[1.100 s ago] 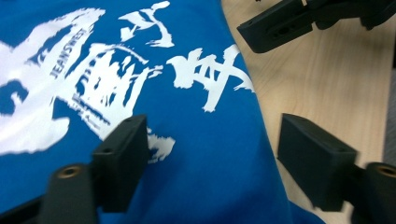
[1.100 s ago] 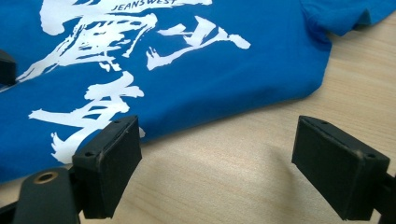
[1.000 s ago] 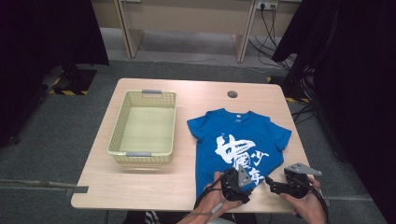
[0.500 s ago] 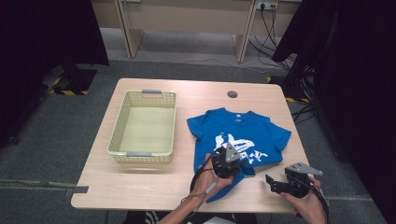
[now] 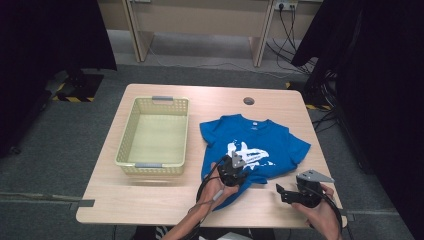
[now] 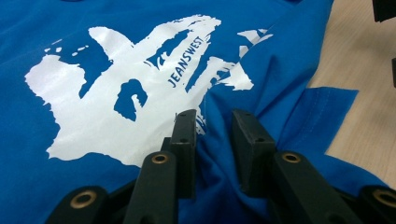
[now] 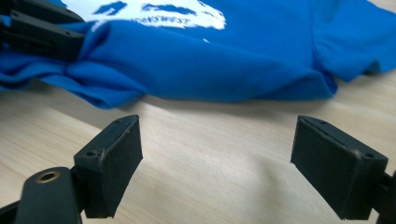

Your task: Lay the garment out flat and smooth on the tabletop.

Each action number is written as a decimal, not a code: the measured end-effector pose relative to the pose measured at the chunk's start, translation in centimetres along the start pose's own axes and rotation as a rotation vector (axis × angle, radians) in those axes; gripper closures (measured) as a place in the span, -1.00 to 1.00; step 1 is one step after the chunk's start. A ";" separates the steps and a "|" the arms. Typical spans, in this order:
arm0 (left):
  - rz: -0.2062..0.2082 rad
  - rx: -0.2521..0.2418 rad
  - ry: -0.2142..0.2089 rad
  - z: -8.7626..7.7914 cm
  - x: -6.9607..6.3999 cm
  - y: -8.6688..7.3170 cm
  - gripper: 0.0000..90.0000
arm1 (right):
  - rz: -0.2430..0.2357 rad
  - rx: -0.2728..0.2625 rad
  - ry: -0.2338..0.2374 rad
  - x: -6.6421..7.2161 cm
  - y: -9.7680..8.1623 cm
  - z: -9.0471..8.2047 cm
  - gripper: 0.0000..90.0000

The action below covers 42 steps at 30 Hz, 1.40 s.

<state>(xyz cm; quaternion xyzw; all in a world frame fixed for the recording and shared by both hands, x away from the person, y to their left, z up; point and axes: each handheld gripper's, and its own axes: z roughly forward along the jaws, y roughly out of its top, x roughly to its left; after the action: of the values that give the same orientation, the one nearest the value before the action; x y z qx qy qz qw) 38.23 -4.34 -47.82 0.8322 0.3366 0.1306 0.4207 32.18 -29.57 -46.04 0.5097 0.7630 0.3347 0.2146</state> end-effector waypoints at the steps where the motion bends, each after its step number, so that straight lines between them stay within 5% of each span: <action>1: 0.003 -0.001 0.001 0.0 0.0 0.0 0.57 | -0.006 -0.002 0.003 0.2 0.2 0.0 -0.63; 11: 0.021 0.001 0.001 -0.2 -0.3 -0.1 0.49 | -0.031 -0.008 0.028 1.9 1.7 0.8 -0.57; 17: 0.026 0.001 -0.001 -0.3 -0.6 -0.3 0.44 | -0.033 0.001 0.012 2.6 2.7 2.1 -0.57; 19: 0.026 0.004 -0.002 -0.3 -0.6 -0.3 0.37 | -0.066 0.027 -0.020 3.3 2.7 3.0 -0.56; 22: 0.014 0.007 -0.005 -0.3 -0.5 -0.3 0.29 | -0.090 0.048 -0.034 3.5 2.5 3.5 -0.55; 25: -0.009 0.000 -0.008 -0.4 -0.3 -0.3 -0.08 | -0.109 0.055 -0.047 3.5 2.0 3.6 -0.55; 29: -0.035 -0.033 -0.030 -0.9 -0.2 -0.4 -0.27 | -0.115 0.053 -0.051 3.3 1.4 3.0 -0.55; 33: -0.058 -0.105 -0.032 -1.6 -0.1 -0.1 -0.35 | -0.096 0.054 -0.050 2.8 0.6 2.2 -0.55; 42: -0.121 -0.137 -0.063 -2.8 1.0 -0.2 -0.43 | -0.081 0.052 -0.048 2.2 0.0 1.6 -0.55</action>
<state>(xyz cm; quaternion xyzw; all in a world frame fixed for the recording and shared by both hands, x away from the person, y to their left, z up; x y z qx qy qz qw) 37.51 -1.85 -46.38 0.7834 0.3633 0.1015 0.4940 32.38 -27.04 -47.11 0.4919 0.7860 0.2933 0.2329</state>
